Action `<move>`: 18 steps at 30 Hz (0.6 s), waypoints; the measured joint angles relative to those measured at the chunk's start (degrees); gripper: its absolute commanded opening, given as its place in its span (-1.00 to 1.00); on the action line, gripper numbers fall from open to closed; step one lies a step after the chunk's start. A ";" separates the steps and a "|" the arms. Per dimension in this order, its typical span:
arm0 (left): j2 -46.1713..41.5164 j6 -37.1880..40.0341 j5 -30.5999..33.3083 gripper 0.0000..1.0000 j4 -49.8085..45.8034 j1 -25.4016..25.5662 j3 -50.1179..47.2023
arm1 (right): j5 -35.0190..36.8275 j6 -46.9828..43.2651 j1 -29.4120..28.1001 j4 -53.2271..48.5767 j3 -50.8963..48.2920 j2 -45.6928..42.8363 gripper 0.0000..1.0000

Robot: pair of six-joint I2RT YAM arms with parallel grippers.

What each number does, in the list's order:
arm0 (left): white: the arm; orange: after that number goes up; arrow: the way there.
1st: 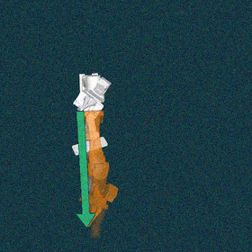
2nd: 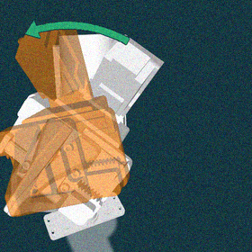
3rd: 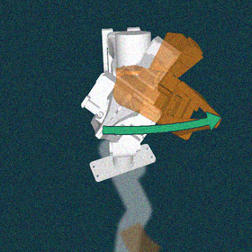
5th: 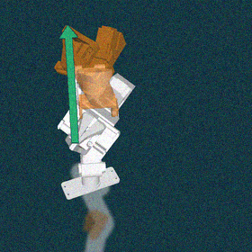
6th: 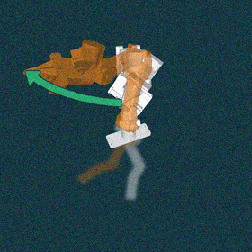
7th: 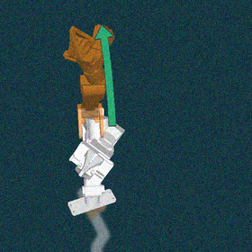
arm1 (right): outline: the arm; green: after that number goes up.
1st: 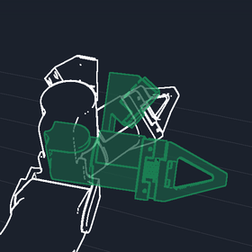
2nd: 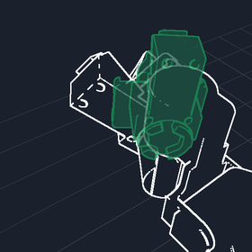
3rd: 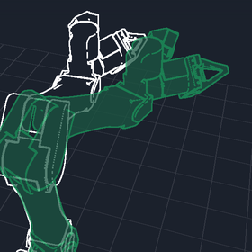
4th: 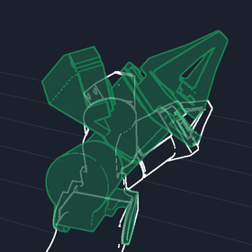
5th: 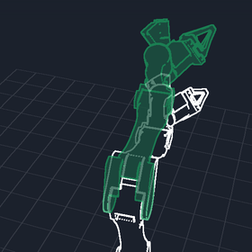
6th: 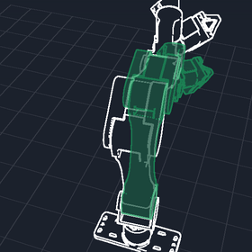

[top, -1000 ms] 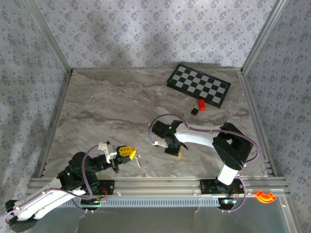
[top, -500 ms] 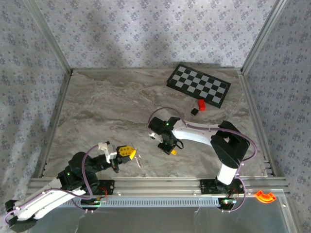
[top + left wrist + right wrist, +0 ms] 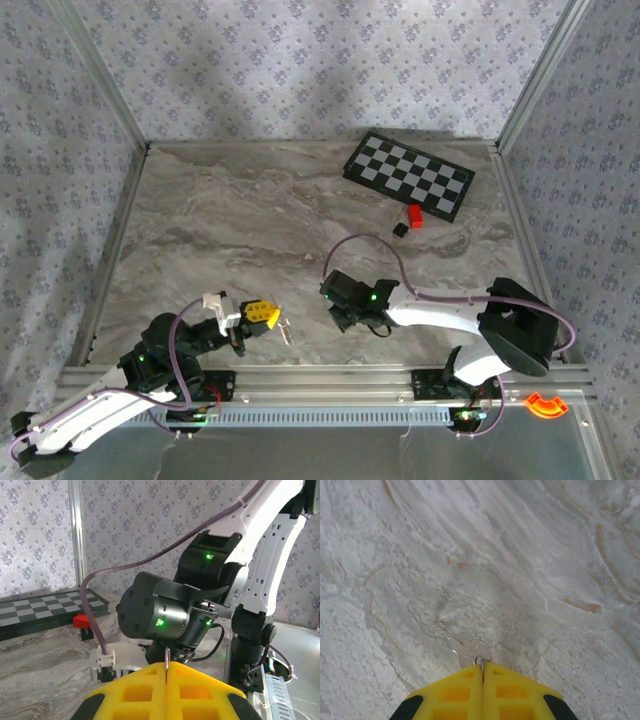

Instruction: Put the keys on the keyring

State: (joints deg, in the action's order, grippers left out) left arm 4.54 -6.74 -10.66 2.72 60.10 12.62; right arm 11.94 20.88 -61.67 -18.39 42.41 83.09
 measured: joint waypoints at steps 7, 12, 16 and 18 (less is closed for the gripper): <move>0.00 0.00 0.00 -1.00 0.00 0.00 0.00 | 2.05 0.76 0.00 5.66 -3.02 -0.31 -1.00; 0.00 0.00 0.00 -1.00 0.00 0.00 0.00 | 2.25 0.76 -0.15 8.33 -3.65 0.63 -0.94; 0.00 0.00 0.00 -1.00 0.00 0.00 0.00 | 2.25 0.76 -0.26 8.59 -4.02 0.66 -0.82; 0.00 0.00 0.00 -1.00 0.00 0.00 0.00 | 2.25 0.76 -0.26 8.37 -4.00 0.66 -0.70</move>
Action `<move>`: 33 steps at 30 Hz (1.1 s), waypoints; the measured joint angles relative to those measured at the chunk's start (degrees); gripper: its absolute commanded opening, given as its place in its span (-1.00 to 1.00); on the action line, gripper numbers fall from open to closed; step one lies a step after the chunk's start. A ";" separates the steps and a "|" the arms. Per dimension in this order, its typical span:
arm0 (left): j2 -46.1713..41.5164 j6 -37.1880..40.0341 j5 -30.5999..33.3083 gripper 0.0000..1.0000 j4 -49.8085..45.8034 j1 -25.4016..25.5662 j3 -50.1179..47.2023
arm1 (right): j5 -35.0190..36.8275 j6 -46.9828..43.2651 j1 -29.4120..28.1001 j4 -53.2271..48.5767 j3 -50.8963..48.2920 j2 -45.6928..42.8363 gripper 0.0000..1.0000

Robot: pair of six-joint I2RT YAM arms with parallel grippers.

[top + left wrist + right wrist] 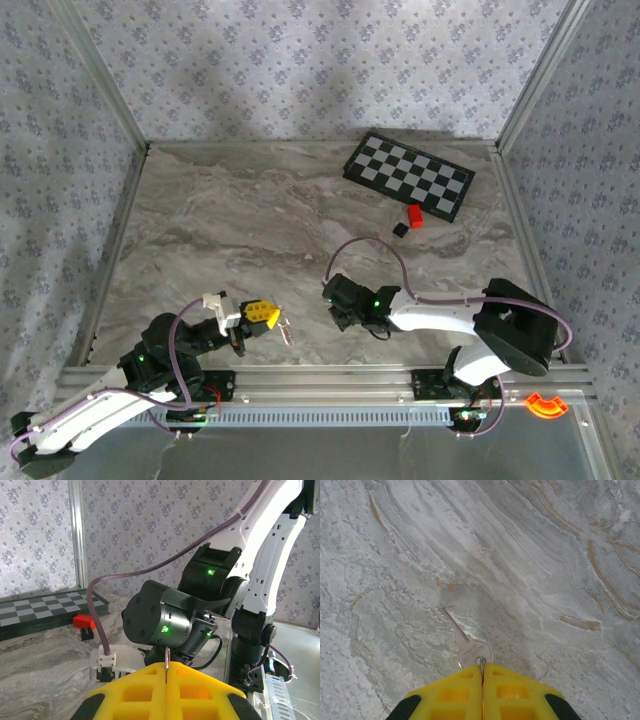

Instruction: Put the keys on the keyring

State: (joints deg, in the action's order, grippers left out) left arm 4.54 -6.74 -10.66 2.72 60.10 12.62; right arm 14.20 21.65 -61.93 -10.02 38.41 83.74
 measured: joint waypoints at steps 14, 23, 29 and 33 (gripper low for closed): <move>-0.13 -0.02 0.00 -1.00 0.00 0.00 0.00 | -6.58 1.46 6.91 -23.67 16.94 -0.26 -0.01; -1.51 -0.04 -0.04 -1.00 -0.07 0.00 -0.04 | -13.73 -1.81 10.12 -44.06 38.25 17.73 -0.06; -1.55 -0.07 -0.04 -1.00 -0.02 0.00 -0.07 | -15.76 -3.85 10.10 -51.60 42.75 24.81 -0.08; -1.55 -0.26 -0.07 -1.00 -0.02 0.00 -0.07 | -16.41 -4.74 10.10 -52.78 43.82 26.49 -0.11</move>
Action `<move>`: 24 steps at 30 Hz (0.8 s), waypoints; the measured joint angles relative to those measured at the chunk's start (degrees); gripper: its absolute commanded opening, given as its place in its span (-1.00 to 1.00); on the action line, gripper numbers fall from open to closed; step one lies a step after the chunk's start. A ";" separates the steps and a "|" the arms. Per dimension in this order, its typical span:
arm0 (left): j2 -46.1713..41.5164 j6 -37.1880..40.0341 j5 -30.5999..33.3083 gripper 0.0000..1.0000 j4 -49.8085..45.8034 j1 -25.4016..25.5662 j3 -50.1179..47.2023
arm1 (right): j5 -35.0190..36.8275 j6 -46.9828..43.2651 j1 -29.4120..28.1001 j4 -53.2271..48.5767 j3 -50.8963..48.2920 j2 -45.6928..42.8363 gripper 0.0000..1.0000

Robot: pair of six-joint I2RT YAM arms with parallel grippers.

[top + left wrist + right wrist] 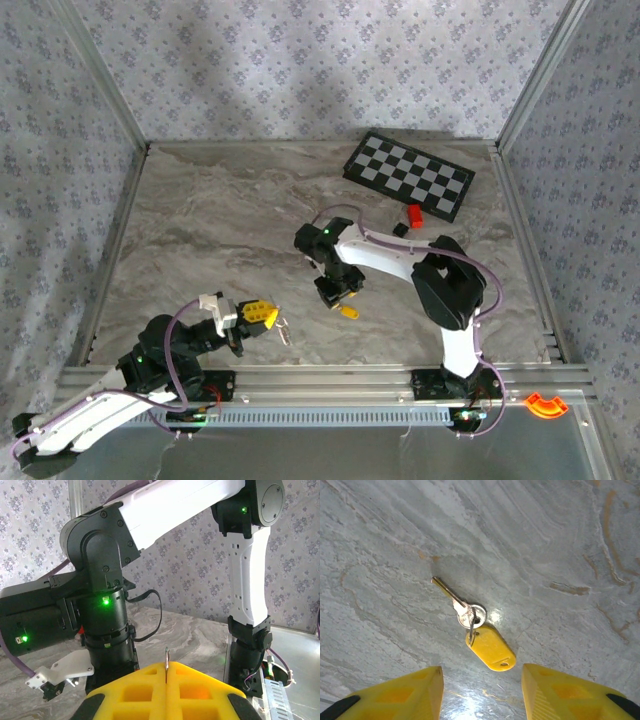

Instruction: Put the keys on the keyring

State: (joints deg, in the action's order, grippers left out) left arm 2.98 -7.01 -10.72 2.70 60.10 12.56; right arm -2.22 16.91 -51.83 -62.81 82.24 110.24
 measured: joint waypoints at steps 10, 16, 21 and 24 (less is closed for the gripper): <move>0.00 -0.17 0.02 -1.00 0.02 0.00 -0.04 | -0.17 0.04 -1.14 2.14 -0.02 2.51 -0.26; -0.26 -0.20 0.02 -1.00 0.02 0.00 -0.52 | -0.15 0.20 -1.25 3.19 -0.55 3.17 -0.33; -0.70 -0.20 -0.15 -1.00 0.07 0.00 -0.63 | -0.15 0.22 -1.22 3.28 -1.03 4.17 -0.40; -0.70 -0.20 -0.17 -1.00 0.04 0.00 -0.63 | -0.09 0.28 -1.18 3.56 -1.20 4.35 -0.54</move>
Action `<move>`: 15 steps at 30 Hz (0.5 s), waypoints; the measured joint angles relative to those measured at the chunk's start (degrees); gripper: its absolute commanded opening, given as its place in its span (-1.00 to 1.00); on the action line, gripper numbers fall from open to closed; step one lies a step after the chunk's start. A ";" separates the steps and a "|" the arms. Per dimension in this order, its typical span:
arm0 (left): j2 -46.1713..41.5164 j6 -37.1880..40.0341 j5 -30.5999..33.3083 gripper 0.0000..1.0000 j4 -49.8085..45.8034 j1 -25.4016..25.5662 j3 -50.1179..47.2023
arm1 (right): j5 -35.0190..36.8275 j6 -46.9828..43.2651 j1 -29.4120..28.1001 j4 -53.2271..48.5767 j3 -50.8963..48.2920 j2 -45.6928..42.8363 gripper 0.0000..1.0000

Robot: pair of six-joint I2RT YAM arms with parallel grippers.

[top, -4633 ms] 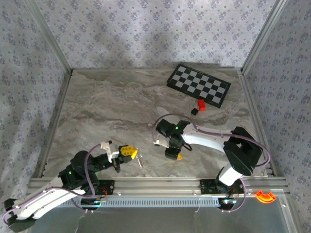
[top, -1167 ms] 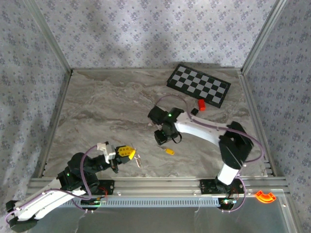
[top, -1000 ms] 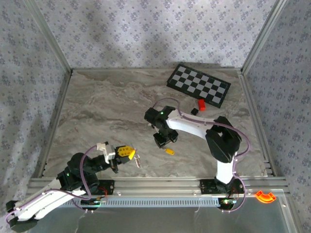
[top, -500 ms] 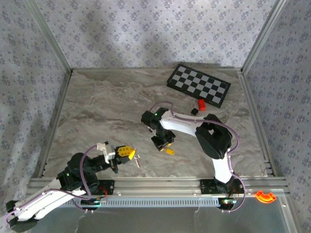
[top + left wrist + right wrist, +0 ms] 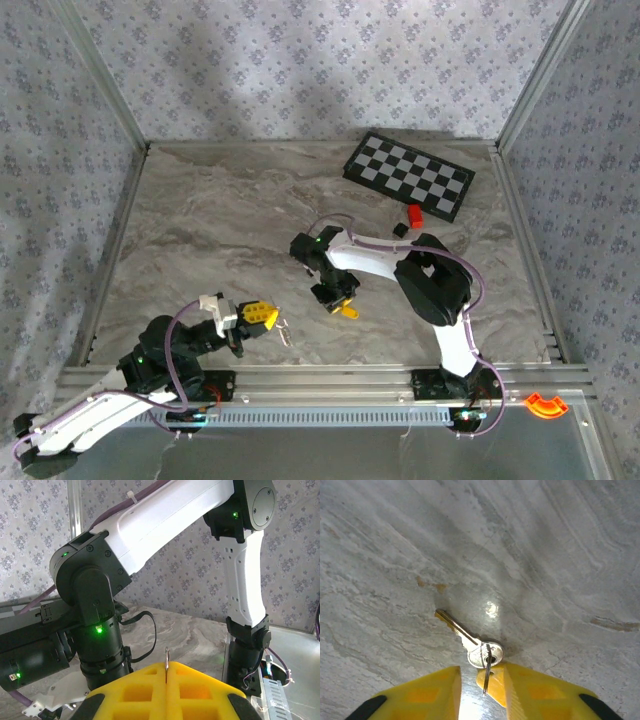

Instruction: Put the keys on the keyring

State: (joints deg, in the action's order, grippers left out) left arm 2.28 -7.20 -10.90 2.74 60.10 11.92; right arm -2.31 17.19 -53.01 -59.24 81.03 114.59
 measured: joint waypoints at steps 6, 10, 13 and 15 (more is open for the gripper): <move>0.00 0.00 0.02 -1.00 0.00 0.00 -0.11 | 0.37 0.17 0.11 0.55 -0.33 0.00 -0.73; 0.00 -0.02 0.02 -1.00 0.02 0.00 -0.13 | 0.61 0.42 0.11 1.05 -0.90 0.00 -0.83; 0.00 -0.26 0.02 -1.00 0.02 0.00 -0.17 | 1.09 0.98 0.11 1.16 -1.31 -0.17 -0.90; 0.00 -0.42 0.02 -1.00 0.04 0.00 -0.22 | 1.70 1.53 0.09 1.46 -1.99 -0.72 -0.95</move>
State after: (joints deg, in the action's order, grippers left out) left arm 2.28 -7.62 -10.87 2.79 60.10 11.70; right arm -0.60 18.72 -52.93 -57.78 79.05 113.86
